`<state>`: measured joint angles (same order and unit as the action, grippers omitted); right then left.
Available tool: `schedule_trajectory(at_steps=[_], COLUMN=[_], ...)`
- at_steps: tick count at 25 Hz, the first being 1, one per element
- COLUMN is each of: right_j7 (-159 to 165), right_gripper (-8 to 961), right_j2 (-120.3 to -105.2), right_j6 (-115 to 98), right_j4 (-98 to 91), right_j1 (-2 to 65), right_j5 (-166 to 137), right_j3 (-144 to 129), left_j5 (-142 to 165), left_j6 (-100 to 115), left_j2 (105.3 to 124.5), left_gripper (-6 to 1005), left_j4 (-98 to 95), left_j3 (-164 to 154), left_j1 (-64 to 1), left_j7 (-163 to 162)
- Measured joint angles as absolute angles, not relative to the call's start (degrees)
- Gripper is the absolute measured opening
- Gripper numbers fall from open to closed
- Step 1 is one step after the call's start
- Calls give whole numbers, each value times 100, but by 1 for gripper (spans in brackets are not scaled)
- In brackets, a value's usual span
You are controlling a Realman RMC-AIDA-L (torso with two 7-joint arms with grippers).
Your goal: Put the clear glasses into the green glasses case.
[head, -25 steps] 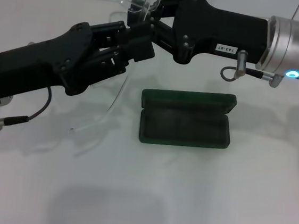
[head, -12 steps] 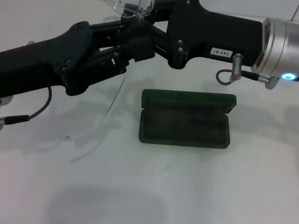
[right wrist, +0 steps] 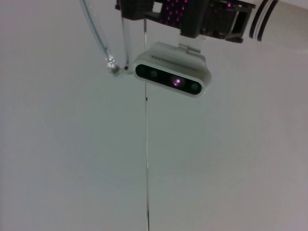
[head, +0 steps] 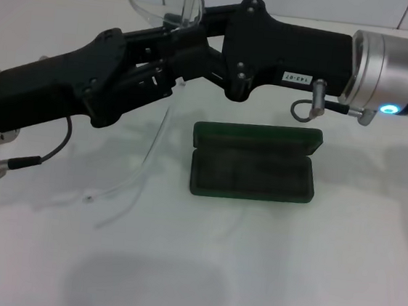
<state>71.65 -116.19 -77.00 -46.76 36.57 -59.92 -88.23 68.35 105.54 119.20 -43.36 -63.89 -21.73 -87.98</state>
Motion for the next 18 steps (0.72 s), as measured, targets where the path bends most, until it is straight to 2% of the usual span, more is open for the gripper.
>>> schedule_trajectory(at_steps=[18], right_j7=[7112], right_gripper=[111], right_j2=[-11619], right_j6=[-7755], right_j4=[-4640], right_j1=[3603], right_j5=[-5976], right_j3=[-8801], left_j5=[6828], left_j6=[10555], left_j2=[11923], left_gripper=[304], left_j4=[-4286], left_j3=[-6390], left_j1=[-2180], left_j7=[-8797])
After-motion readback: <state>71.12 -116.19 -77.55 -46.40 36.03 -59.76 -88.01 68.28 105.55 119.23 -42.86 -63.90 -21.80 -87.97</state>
